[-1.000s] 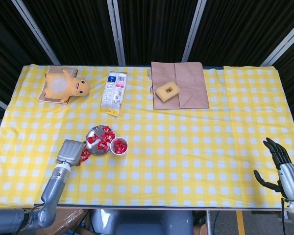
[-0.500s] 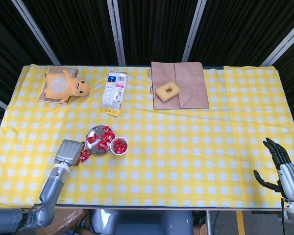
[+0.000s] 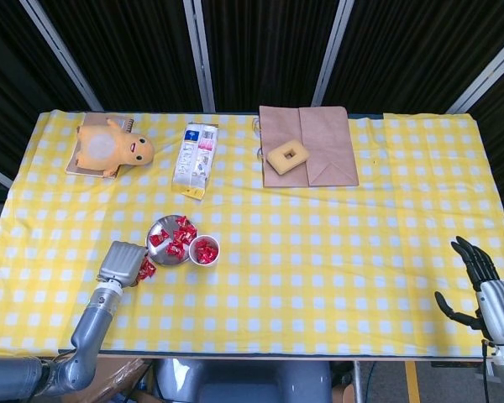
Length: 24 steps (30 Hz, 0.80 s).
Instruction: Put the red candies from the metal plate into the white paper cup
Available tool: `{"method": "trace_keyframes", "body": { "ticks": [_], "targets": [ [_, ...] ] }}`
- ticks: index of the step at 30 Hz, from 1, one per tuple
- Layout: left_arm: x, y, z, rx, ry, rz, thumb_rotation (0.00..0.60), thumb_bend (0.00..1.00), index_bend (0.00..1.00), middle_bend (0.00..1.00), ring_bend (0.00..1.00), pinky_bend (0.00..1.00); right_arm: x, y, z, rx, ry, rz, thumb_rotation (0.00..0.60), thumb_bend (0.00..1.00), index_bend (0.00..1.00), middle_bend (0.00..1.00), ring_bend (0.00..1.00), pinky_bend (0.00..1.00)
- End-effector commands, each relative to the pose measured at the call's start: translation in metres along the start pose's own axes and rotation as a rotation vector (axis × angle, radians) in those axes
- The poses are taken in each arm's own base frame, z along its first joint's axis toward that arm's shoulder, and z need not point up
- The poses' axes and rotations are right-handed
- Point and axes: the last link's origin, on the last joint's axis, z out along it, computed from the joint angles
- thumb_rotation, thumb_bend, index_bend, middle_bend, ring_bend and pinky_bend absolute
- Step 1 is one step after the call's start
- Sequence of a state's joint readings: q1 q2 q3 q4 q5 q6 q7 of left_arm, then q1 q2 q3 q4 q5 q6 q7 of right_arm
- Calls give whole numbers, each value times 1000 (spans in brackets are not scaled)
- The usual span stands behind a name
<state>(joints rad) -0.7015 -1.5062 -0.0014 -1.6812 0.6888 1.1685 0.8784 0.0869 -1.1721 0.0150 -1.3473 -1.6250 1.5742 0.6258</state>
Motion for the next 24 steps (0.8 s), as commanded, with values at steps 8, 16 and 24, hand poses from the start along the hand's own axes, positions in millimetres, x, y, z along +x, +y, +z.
{"method": "trace_keyframes", "body": {
  "ticks": [8,16,24],
  "targets": [
    [-1,-3,-1,2,1,-2,600,372,565,1000,1000,989,0,0,0,0,2,-1,600,423,0,0,0,0],
    [4,-5,-4,-2,17,-19,600,375,577,1000,1000,989,0,0,0,2,5,0,600,423,0,0,0,0],
    [65,4,-22,-80,184,-140,600,375,561,1000,1000,989,0,0,1,3,4,0,600,424,0,0,0,0]
  ]
}}
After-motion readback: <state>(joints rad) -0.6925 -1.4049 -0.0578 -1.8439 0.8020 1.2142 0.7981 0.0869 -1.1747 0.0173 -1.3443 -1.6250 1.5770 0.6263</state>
